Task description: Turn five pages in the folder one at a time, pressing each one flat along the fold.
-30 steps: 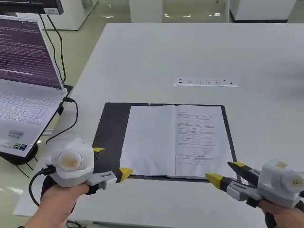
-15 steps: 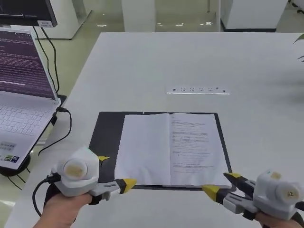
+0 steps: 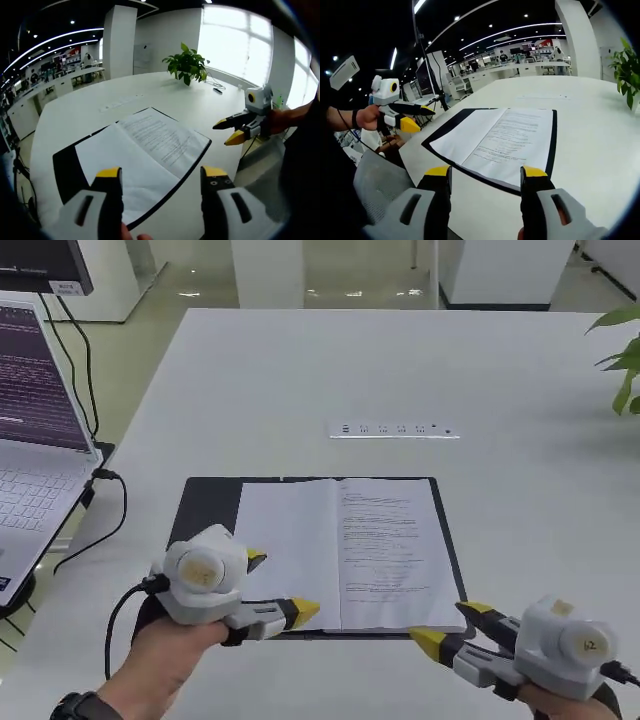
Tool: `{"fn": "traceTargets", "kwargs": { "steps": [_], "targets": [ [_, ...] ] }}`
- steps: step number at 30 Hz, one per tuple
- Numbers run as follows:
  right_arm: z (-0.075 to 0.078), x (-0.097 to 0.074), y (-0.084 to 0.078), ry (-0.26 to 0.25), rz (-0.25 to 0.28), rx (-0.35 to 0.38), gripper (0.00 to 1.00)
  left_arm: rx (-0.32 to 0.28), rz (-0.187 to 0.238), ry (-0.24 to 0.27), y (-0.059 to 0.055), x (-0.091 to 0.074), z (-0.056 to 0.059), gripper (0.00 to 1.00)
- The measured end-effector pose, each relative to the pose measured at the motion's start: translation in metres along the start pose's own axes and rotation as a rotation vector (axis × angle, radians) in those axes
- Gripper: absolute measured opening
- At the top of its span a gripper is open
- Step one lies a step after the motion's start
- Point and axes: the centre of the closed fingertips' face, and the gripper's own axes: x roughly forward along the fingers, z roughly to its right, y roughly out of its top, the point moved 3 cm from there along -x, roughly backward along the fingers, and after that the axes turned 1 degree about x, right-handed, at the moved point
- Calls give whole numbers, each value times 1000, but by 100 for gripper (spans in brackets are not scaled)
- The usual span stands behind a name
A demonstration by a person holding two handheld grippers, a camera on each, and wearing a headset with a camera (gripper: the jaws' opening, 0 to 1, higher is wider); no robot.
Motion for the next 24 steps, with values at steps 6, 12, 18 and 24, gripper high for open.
{"fn": "traceTargets", "kwargs": {
  "steps": [6,12,18,24],
  "targets": [
    [-2,-1,-2,-10,1,8,54,34,-13,-45,12,21,8,62],
    [-1,-2,-5,-24,-2,19,54,53,-29,-84,18,42,14,62],
    [6,-6,-9,-48,-7,39,54,72,-35,-116,28,63,23,62],
    [3,-6,-9,-48,-28,14,55,117,-47,-160,40,87,38,62]
  ]
}}
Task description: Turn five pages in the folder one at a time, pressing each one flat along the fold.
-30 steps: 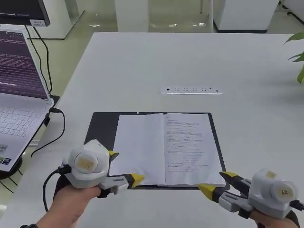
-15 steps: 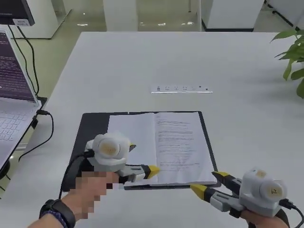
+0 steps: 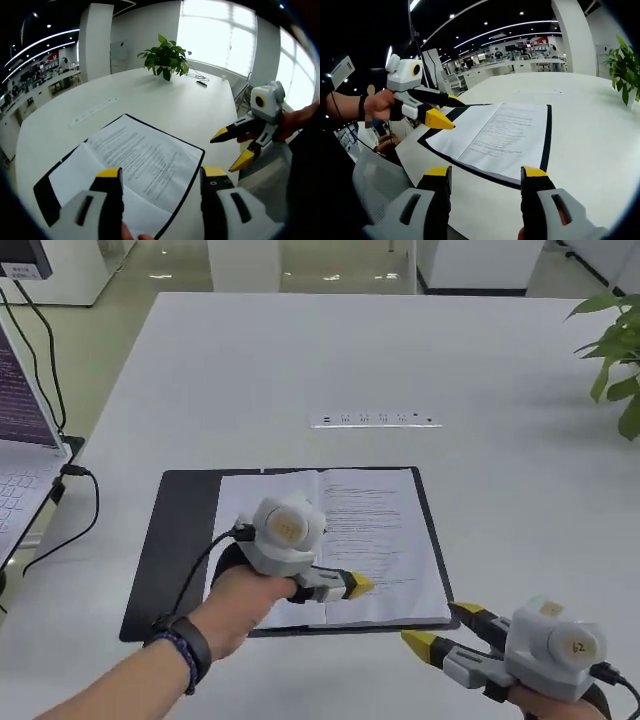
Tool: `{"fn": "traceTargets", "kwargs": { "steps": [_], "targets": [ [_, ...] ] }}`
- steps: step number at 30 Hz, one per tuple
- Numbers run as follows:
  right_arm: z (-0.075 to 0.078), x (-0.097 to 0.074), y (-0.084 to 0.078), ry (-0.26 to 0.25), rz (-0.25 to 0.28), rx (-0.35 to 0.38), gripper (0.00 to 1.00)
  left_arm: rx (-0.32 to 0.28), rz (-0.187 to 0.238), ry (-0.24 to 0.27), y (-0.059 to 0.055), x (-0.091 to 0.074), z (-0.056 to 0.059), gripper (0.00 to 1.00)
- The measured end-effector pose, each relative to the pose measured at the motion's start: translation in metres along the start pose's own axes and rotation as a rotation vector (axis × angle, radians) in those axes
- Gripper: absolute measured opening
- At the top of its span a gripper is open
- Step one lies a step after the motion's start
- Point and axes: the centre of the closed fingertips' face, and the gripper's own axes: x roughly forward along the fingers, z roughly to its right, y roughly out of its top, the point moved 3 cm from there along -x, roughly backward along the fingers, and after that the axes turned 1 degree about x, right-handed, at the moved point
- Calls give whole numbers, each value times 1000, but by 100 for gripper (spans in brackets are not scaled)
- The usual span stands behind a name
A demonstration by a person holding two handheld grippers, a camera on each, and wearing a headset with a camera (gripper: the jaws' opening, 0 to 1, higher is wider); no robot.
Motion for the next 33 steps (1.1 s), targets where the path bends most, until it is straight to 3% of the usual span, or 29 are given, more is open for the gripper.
{"fn": "traceTargets", "kwargs": {
  "steps": [12,19,25,33],
  "targets": [
    [3,-4,-5,-10,-33,4,56,35,-34,-104,11,51,19,62],
    [6,-6,-8,-24,-41,29,58,34,-72,-139,11,79,30,62],
    [8,-6,-15,-30,-55,47,59,36,-146,-141,-9,98,35,65],
    [3,-3,-9,-19,-44,72,59,30,-177,-134,-17,121,46,69]
  ]
}}
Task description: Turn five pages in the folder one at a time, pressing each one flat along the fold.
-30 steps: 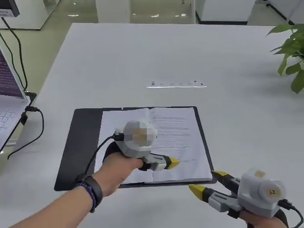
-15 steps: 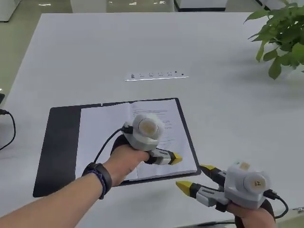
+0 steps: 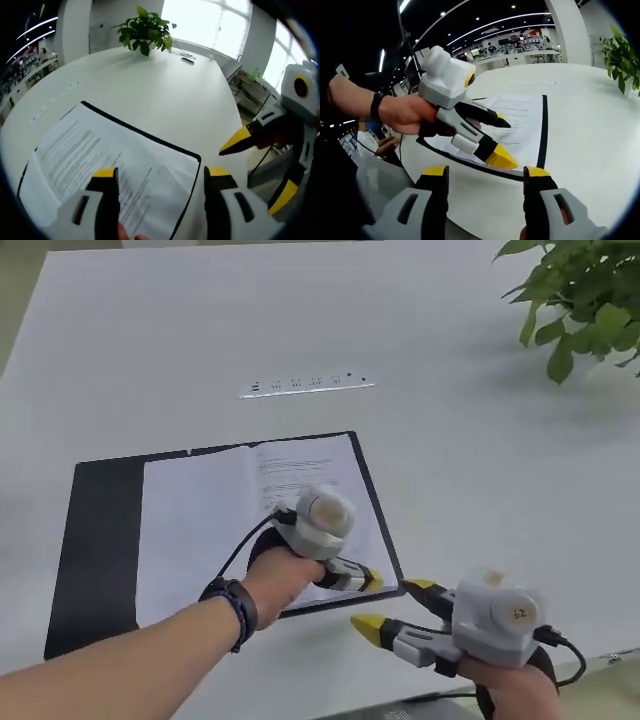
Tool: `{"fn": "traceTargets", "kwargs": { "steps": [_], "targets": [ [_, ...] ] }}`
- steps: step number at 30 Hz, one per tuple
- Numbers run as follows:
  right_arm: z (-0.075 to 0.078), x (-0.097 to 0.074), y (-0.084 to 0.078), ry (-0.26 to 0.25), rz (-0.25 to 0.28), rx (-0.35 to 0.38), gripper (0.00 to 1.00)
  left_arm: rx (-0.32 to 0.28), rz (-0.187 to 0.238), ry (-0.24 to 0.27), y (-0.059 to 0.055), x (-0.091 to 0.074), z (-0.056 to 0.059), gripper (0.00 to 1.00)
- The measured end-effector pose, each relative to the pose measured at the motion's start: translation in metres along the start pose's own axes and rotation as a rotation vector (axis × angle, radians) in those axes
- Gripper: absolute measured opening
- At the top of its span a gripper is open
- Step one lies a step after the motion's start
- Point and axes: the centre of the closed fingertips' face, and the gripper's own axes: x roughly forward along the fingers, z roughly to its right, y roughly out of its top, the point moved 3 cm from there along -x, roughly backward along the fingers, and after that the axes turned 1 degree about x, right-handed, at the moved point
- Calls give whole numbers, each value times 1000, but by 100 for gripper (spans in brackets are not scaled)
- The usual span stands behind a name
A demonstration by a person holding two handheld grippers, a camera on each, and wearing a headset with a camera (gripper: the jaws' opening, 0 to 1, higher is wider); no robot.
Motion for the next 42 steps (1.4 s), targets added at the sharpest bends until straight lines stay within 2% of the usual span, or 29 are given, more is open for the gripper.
{"fn": "traceTargets", "kwargs": {
  "steps": [3,7,10,11,16,20,24,29,37,42],
  "targets": [
    [-2,1,1,8,0,4,59,7,-27,26,-3,10,-1,70],
    [-2,0,2,17,8,16,59,-18,-32,51,-7,15,-3,71],
    [1,-1,-2,13,-3,22,59,36,-41,85,-10,16,-7,66],
    [3,-2,-4,11,-3,25,58,54,-40,89,-11,16,-8,64],
    [7,-5,-4,5,5,42,57,35,-14,90,-11,12,-14,57],
    [9,-5,-4,3,5,41,56,80,-19,98,-12,13,-13,54],
    [13,-5,-5,-2,7,54,54,96,-8,104,-13,12,-14,54],
    [13,-7,-4,-2,19,62,54,55,19,107,-13,10,-20,49],
    [19,-4,-3,-6,18,69,51,44,32,116,-12,8,-24,41],
    [27,6,-4,-6,-8,52,48,47,32,119,-12,9,-25,40]
  ]
}}
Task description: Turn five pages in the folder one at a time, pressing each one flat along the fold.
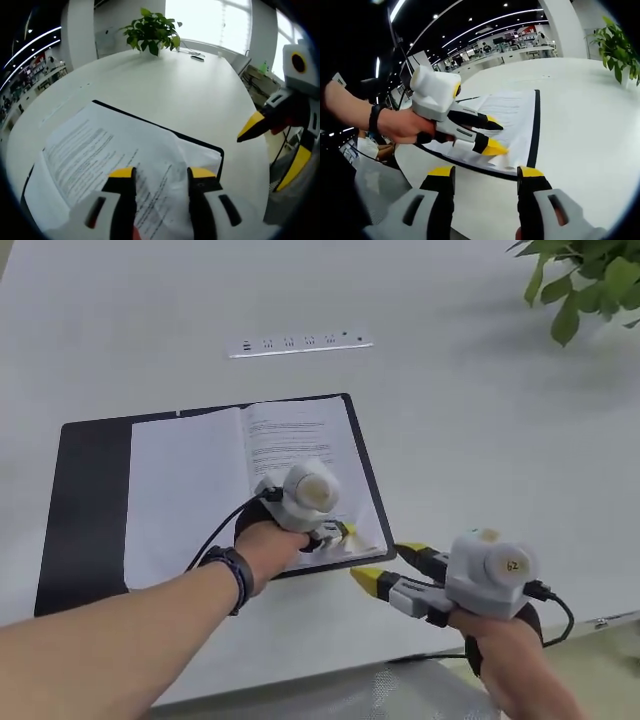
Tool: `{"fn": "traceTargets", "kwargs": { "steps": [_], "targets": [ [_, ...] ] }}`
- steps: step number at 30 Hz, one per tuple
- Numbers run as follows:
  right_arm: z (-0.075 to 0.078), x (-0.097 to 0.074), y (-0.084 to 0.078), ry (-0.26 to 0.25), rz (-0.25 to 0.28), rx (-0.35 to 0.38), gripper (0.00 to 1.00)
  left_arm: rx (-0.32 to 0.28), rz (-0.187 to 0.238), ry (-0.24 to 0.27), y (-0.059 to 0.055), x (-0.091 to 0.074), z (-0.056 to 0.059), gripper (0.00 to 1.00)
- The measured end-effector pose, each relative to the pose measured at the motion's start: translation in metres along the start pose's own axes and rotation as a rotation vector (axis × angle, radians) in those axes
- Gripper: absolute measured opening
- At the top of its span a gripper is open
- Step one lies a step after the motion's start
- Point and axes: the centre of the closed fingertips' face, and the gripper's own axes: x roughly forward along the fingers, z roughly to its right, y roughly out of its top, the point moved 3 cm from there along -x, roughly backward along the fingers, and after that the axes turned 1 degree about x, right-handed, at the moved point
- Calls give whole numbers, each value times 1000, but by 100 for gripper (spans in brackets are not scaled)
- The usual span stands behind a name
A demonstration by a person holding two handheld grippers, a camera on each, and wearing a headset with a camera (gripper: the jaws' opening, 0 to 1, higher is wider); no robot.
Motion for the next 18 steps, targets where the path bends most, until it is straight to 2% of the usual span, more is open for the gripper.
{"fn": "traceTargets", "kwargs": {
  "steps": [5,8,12,15,18],
  "targets": [
    [14,11,15,-6,16,1,45,-9,4,1,0,0,-2,37],
    [27,22,27,-10,49,35,41,-22,10,1,0,0,-4,35],
    [37,35,37,-11,56,46,37,-26,11,-1,0,0,-3,35],
    [41,45,45,0,63,61,36,-31,10,-2,0,0,-3,35],
    [43,51,46,5,64,72,35,-50,10,-7,0,0,-4,35]
  ]
}}
